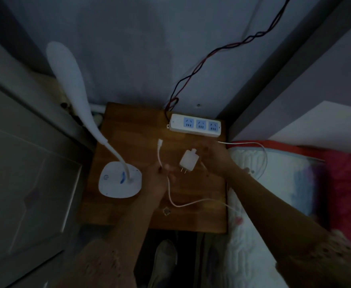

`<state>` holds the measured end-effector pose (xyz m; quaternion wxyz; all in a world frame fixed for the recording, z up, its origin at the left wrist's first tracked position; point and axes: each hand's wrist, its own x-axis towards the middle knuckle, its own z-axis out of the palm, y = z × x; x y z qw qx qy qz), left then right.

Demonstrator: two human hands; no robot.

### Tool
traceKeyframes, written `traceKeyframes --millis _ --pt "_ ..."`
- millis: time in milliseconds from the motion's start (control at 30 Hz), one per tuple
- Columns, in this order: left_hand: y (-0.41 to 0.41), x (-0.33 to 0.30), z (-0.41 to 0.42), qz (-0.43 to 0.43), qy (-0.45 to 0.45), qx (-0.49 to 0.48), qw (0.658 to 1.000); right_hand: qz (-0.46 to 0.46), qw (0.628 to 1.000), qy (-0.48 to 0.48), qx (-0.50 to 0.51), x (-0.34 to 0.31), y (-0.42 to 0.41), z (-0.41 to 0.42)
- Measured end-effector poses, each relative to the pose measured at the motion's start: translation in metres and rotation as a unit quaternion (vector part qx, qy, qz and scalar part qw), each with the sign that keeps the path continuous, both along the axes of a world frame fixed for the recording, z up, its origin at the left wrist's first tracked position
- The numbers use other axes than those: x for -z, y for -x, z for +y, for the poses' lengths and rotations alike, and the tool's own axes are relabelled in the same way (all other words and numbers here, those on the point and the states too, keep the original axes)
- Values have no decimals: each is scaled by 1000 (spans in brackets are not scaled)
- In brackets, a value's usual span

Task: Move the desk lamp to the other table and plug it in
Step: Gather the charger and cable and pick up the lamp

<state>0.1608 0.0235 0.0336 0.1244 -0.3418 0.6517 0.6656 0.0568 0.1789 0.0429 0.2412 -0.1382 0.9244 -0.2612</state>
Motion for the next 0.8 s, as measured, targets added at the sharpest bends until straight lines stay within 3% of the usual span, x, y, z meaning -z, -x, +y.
traceKeyframes --millis 33,100,300,400,533,667,800 --pt "3 5 -1 -8 8 -12 1000 44 992 -90 -70 12 1 8" --pt "9 11 0 -7 -5 -46 999 89 972 -173 -134 31 3 16" --pt "21 26 9 -32 -36 -88 995 173 942 -192 -212 60 18 12" --pt "23 27 9 -36 -70 -89 993 178 954 -158 -180 65 24 14" --pt "34 19 16 -39 -169 -134 976 45 998 -7 -44 61 19 12" --pt "51 1 25 -74 -300 -152 939 -88 983 155 43 45 6 -3" --pt "65 -12 29 -42 -325 -292 899 -98 978 181 8 24 -3 -1"
